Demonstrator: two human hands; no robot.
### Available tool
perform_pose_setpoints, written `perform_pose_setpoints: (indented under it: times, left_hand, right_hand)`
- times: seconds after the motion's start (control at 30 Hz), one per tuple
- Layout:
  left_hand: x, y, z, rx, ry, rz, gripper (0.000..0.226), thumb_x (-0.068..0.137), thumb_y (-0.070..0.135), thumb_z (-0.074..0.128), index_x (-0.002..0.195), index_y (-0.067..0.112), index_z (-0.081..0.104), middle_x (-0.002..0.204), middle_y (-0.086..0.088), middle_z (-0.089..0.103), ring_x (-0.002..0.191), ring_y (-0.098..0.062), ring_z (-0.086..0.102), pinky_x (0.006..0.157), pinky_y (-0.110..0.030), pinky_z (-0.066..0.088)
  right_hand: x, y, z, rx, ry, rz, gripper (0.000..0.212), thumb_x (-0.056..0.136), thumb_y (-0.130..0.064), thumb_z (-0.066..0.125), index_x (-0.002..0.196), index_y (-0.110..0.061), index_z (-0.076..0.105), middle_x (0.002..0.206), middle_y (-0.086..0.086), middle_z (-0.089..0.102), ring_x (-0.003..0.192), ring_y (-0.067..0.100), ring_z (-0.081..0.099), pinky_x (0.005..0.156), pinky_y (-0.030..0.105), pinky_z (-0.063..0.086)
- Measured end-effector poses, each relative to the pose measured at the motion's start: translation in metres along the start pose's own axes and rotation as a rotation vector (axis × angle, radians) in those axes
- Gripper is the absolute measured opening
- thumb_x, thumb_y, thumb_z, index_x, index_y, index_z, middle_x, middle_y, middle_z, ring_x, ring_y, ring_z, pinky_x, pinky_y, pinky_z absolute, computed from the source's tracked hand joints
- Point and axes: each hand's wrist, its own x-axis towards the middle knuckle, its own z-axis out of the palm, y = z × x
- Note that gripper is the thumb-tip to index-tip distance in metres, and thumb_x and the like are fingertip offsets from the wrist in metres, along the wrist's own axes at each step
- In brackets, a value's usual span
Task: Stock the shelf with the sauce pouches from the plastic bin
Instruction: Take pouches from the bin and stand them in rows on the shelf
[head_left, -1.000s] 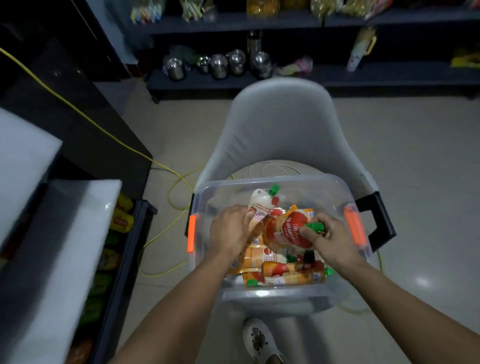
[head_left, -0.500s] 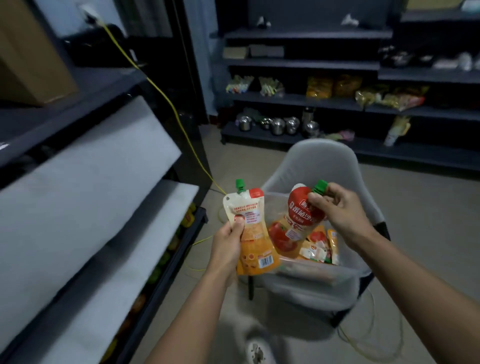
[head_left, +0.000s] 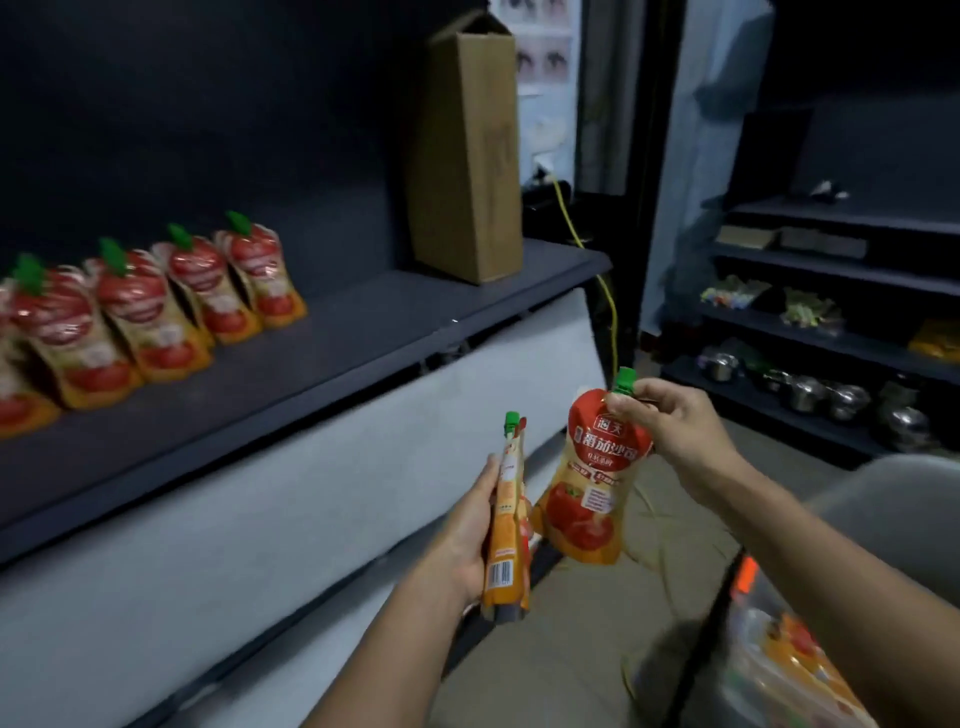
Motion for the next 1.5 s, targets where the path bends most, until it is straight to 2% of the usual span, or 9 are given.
perform_pose_setpoints:
  times: [0.13, 0.27, 0.37, 0.5, 0.67, 0.87, 1.0, 1.3, 1.5]
  left_hand:
    - [-0.019, 0.066, -0.051, 0.013, -0.007, 0.087, 0.054, 0.070, 0.072, 0.065, 0.071, 0.018, 0.057, 0.065, -0.003, 0.051, 0.043, -0.012, 0.047, 0.039, -0.019, 0.041]
    - [-0.035, 0.124, -0.109, -0.050, -0.002, 0.222, 0.064, 0.064, 0.060, 0.077, 0.102, 0.018, 0.047, 0.059, 0.001, 0.036, 0.043, -0.010, 0.038, 0.038, -0.018, 0.033]
    - [-0.040, 0.159, -0.153, -0.129, 0.004, 0.333, 0.062, 0.059, 0.044, 0.088, 0.099, 0.018, 0.050, 0.056, 0.002, 0.034, 0.041, -0.010, 0.039, 0.038, -0.019, 0.032]
    - [-0.050, 0.198, -0.203, -0.292, 0.099, 0.489, 0.041, 0.075, 0.038, 0.068, 0.103, 0.013, 0.050, 0.067, -0.003, 0.045, 0.052, -0.016, 0.047, 0.049, -0.026, 0.039]
    - [-0.053, 0.233, -0.248, -0.415, 0.147, 0.556, 0.051, 0.086, 0.042, 0.050, 0.115, 0.001, 0.059, 0.088, -0.013, 0.066, 0.074, -0.023, 0.063, 0.064, -0.035, 0.055]
    - [-0.039, 0.250, -0.272, -0.503, 0.178, 0.518, 0.056, 0.094, 0.041, 0.051, 0.126, -0.004, 0.058, 0.108, -0.019, 0.071, 0.087, -0.029, 0.071, 0.083, -0.043, 0.056]
    - [-0.031, 0.259, -0.280, -0.358, 0.300, 0.569, 0.047, 0.095, 0.037, 0.056, 0.126, 0.001, 0.061, 0.117, -0.017, 0.070, 0.100, -0.030, 0.071, 0.079, -0.041, 0.059]
    - [-0.010, 0.288, -0.285, -0.163, 0.462, 0.619, 0.042, 0.090, 0.040, 0.060, 0.110, 0.004, 0.069, 0.106, -0.016, 0.074, 0.099, -0.031, 0.071, 0.089, -0.046, 0.055]
    - [-0.002, 0.297, -0.284, -0.151, 0.468, 0.638, 0.048, 0.094, 0.045, 0.052, 0.117, 0.005, 0.065, 0.107, -0.015, 0.074, 0.094, -0.029, 0.073, 0.078, -0.041, 0.058]
  right_hand:
    - [0.051, -0.028, 0.083, 0.022, -0.092, -0.061, 0.012, 0.082, -0.018, 0.071, 0.087, -0.008, 0.069, 0.086, 0.014, 0.071, 0.078, 0.025, 0.067, 0.069, 0.037, 0.052]
    - [0.097, -0.057, 0.171, 0.053, -0.186, -0.145, 0.011, 0.082, -0.021, 0.072, 0.085, -0.012, 0.068, 0.082, 0.007, 0.071, 0.077, 0.022, 0.067, 0.065, 0.034, 0.051]
    - [0.123, -0.077, 0.235, 0.079, -0.264, -0.210, 0.006, 0.086, -0.020, 0.067, 0.083, -0.017, 0.064, 0.078, 0.000, 0.068, 0.071, 0.011, 0.066, 0.058, 0.026, 0.049]
    - [0.155, -0.098, 0.311, 0.074, -0.351, -0.299, 0.009, 0.088, -0.022, 0.067, 0.081, -0.018, 0.062, 0.079, -0.001, 0.068, 0.072, 0.008, 0.065, 0.063, 0.024, 0.049]
    - [0.187, -0.115, 0.380, 0.083, -0.461, -0.348, 0.005, 0.086, -0.015, 0.068, 0.088, -0.012, 0.065, 0.086, 0.000, 0.071, 0.076, 0.006, 0.070, 0.061, 0.018, 0.054]
    - [0.236, -0.109, 0.437, -0.073, -0.665, -0.259, 0.018, 0.083, -0.008, 0.071, 0.100, -0.005, 0.068, 0.102, 0.008, 0.071, 0.092, 0.021, 0.069, 0.084, 0.041, 0.056]
    - [0.260, -0.105, 0.461, -0.029, -0.716, -0.180, 0.024, 0.085, -0.003, 0.067, 0.108, -0.004, 0.064, 0.109, 0.011, 0.068, 0.101, 0.026, 0.066, 0.091, 0.043, 0.053]
    - [0.312, -0.102, 0.500, -0.045, -0.810, -0.210, 0.011, 0.086, -0.007, 0.066, 0.095, -0.014, 0.066, 0.103, 0.006, 0.070, 0.099, 0.021, 0.067, 0.091, 0.041, 0.053]
    - [0.323, -0.102, 0.512, -0.048, -0.865, -0.243, 0.013, 0.085, -0.007, 0.067, 0.094, -0.016, 0.068, 0.101, 0.004, 0.072, 0.098, 0.021, 0.068, 0.090, 0.039, 0.054]
